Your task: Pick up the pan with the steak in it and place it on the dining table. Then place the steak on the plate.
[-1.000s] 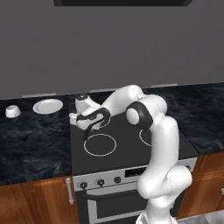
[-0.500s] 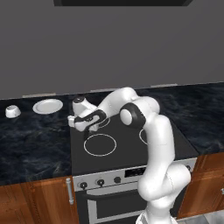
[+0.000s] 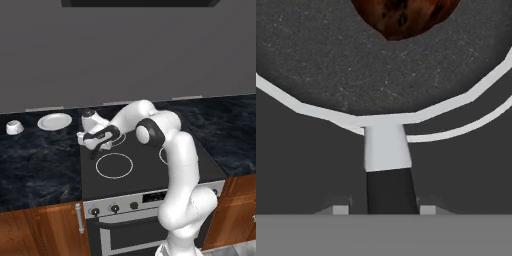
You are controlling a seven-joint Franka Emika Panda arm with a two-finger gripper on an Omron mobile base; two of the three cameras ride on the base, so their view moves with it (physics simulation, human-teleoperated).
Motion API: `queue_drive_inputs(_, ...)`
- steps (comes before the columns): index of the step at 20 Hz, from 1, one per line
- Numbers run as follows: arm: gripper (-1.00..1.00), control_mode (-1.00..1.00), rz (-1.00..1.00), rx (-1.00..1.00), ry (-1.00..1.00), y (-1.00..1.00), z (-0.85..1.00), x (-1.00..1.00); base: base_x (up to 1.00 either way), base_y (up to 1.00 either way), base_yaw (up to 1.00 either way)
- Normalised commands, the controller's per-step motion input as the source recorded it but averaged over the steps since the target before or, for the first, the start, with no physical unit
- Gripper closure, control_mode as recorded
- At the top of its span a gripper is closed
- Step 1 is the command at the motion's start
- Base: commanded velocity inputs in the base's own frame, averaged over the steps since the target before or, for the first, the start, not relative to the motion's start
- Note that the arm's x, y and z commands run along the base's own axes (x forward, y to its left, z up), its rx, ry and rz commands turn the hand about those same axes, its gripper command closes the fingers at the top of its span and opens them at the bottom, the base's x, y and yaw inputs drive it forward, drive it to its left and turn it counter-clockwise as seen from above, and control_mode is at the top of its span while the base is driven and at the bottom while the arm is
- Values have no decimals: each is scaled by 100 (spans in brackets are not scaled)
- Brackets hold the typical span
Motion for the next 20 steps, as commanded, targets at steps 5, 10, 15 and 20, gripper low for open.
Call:
queue_drive_inputs(5, 100, -100, -8, 10, -4, -3, 43, -19, 0, 0, 0)
queue_drive_inputs(10, 100, -100, -12, 16, -3, -13, 84, -42, 0, 0, 0)
queue_drive_inputs(15, 100, -100, -11, 14, -4, -35, 88, -74, 0, 0, 0)
queue_drive_inputs(20, 100, -100, -3, 8, -3, -49, 67, -99, 0, 0, 0)
